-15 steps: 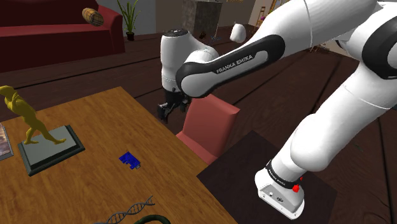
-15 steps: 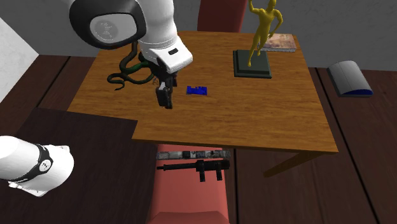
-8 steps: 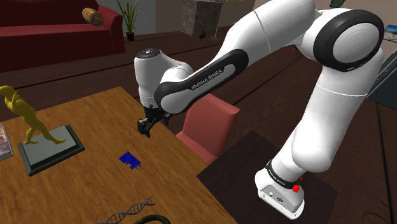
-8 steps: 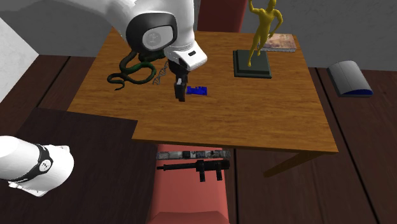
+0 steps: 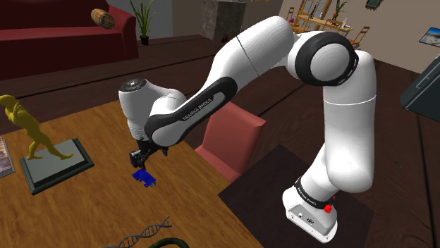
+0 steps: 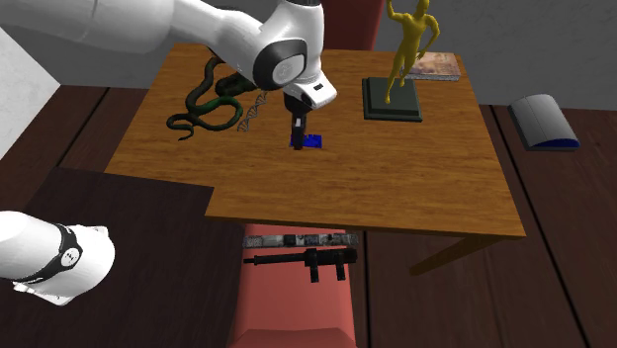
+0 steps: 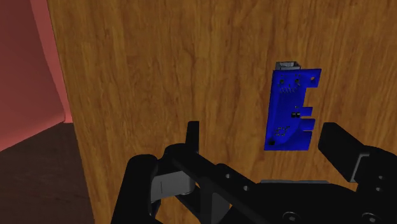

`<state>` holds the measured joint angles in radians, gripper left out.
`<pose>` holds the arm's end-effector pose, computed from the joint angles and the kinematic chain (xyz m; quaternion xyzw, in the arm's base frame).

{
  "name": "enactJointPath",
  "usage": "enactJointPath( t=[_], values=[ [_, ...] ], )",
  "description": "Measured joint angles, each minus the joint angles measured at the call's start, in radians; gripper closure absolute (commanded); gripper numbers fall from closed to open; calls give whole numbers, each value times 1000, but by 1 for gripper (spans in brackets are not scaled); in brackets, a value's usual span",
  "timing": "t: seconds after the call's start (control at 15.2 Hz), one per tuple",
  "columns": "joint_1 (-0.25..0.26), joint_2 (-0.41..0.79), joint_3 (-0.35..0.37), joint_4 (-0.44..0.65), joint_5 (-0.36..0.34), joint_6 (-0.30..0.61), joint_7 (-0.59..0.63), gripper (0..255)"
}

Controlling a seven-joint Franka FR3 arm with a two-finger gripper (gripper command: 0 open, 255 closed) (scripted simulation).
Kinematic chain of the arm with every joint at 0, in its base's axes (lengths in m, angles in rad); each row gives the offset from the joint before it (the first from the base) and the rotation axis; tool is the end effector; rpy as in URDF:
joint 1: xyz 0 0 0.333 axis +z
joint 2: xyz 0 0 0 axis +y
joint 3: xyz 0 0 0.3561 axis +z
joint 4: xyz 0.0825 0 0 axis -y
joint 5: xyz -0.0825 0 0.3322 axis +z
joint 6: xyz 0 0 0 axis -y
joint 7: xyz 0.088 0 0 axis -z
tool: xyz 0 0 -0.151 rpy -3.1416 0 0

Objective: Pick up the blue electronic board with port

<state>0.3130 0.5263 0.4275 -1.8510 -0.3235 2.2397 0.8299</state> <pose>0.4778 0.3810 0.2787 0.9984 0.0398 -0.0147 0.0380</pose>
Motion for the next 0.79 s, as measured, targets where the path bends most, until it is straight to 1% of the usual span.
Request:
enactJointPath(
  t=[0.07,0.13,0.2,0.33,0.53,0.79],
  values=[
    [23,39,-4,41,-9,-9,16,0],
    [36,73,-10,69,-18,-6,22,0],
    [47,107,-14,113,-22,-21,21,0],
    [83,184,-26,195,-36,-33,35,0],
    [100,227,-35,227,-47,-24,44,0],
    [112,270,-48,238,-61,8,54,0]
  ],
)
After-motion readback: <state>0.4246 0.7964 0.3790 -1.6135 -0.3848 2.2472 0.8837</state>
